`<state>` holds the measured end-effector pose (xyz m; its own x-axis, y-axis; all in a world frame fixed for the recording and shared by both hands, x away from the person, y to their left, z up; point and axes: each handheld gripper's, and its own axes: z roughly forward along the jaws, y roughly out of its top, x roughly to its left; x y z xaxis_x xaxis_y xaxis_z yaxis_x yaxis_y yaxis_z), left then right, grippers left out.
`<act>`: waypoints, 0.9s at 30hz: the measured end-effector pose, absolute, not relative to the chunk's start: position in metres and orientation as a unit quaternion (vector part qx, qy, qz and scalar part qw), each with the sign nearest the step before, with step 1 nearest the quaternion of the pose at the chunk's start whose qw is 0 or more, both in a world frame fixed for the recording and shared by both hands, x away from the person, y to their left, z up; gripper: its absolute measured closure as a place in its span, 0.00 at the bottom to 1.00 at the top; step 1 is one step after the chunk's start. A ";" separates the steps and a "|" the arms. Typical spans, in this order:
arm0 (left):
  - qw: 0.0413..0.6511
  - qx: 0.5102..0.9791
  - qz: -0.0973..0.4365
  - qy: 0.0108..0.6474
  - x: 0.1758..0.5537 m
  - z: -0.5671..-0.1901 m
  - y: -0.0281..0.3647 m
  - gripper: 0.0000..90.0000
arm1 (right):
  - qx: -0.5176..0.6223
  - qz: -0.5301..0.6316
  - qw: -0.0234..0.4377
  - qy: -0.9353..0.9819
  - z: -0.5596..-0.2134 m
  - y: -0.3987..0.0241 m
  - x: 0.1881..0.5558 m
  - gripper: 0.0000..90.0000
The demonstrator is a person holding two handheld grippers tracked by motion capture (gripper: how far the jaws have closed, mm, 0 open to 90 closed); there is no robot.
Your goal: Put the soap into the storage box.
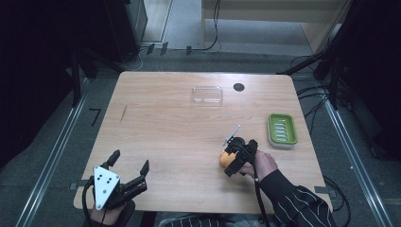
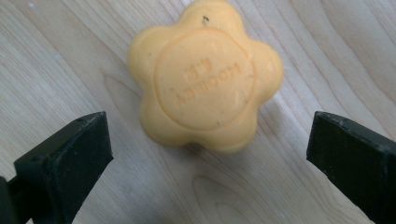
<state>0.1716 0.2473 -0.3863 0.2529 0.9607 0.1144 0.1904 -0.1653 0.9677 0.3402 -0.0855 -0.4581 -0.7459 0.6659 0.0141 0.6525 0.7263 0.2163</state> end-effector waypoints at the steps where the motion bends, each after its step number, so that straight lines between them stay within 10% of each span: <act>1: 0.463 0.643 0.415 0.448 0.171 -0.386 0.247 0.15 | 0.359 0.108 0.029 0.927 -0.459 -0.085 0.342 0.02; 27: 0.464 0.642 0.415 0.447 0.172 -0.386 0.247 0.15 | 0.379 0.106 0.017 0.919 -0.460 -0.082 0.348 0.37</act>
<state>0.1716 0.2471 -0.3862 0.2552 0.9597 0.1177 0.1886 -0.1688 0.9674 0.3484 -0.0816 -0.4597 -0.7115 0.7010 0.0484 0.6937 0.6898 0.2070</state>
